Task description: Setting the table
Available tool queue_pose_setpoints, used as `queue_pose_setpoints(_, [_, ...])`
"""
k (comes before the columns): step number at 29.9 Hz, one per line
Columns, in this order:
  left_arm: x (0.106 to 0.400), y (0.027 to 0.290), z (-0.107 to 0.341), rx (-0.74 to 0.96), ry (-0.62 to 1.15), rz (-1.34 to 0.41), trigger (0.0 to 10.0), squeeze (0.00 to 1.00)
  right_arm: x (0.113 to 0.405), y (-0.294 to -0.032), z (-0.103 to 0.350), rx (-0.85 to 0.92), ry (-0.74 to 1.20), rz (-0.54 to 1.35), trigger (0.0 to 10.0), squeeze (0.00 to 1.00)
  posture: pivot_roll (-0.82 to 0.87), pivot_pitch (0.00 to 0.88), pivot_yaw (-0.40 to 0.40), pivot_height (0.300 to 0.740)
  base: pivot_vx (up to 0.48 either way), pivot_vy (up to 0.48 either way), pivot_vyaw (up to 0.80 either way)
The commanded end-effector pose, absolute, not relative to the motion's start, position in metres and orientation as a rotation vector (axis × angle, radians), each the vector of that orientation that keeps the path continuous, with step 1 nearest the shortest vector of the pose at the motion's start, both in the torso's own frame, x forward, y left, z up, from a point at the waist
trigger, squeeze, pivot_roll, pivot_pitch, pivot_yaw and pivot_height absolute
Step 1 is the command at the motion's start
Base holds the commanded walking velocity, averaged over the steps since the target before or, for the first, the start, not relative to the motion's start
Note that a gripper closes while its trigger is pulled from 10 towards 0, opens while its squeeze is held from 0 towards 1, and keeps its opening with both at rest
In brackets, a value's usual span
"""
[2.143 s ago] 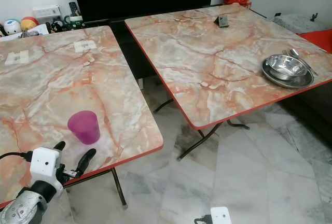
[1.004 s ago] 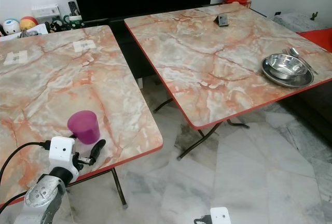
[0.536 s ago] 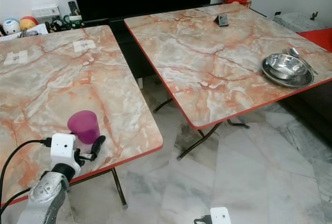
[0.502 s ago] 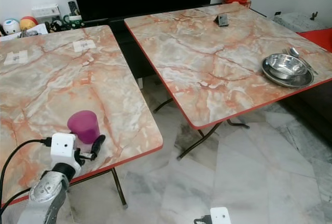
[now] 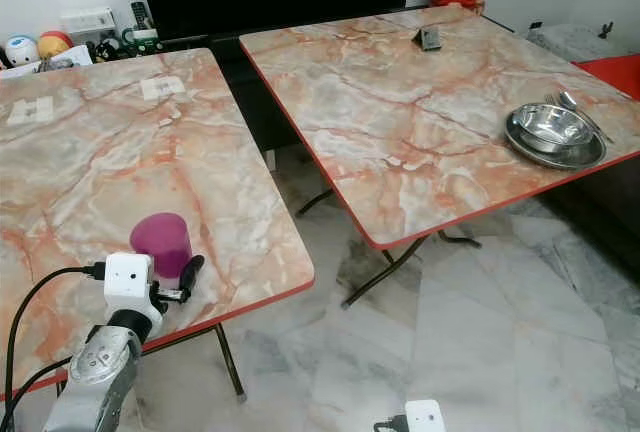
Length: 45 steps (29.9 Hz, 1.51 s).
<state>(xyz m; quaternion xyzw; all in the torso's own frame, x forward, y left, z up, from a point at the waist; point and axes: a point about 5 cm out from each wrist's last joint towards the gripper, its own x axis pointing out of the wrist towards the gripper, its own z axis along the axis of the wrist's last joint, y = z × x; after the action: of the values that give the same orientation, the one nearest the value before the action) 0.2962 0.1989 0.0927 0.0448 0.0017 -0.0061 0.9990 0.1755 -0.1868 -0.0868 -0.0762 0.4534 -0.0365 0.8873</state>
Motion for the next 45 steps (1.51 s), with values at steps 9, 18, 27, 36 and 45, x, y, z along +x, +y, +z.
queue_pose_setpoints(9, [0.302, 0.198, 0.092, 0.077, -0.014, 0.028, 10.0, 0.00, 0.171, -0.188, -0.089, -0.156, 0.959, -0.086, 10.0, 0.00, 0.05, 0.103, -0.031, 0.740, 0.000, 0.000, 0.00])
queue_pose_setpoints(18, [0.305, 0.199, 0.090, 0.082, -0.007, 0.043, 5.0, 0.00, 0.171, -0.187, -0.089, -0.156, 0.959, -0.087, 10.0, 0.00, 0.04, 0.105, -0.031, 0.740, 0.000, 0.000, 0.00])
queue_pose_setpoints(27, [0.306, 0.198, 0.091, 0.068, -0.026, 0.048, 0.0, 0.00, 0.171, -0.187, -0.089, -0.155, 0.959, -0.088, 10.0, 0.00, 0.04, 0.105, -0.031, 0.740, 0.000, 0.000, 0.00])
queue_pose_setpoints(36, [0.306, 0.198, 0.091, 0.067, -0.032, 0.049, 0.0, 0.00, 0.170, -0.188, -0.089, -0.157, 0.960, -0.087, 10.0, 0.00, 0.04, 0.104, -0.032, 0.740, 0.000, 0.000, 0.00])
queue_pose_setpoints(45, [0.301, 0.213, 0.109, 0.151, -0.112, 0.045, 0.0, 0.00, 0.170, -0.187, -0.089, -0.155, 0.960, -0.090, 10.0, 0.00, 0.04, 0.103, -0.025, 0.740, 0.000, 0.000, 0.00])
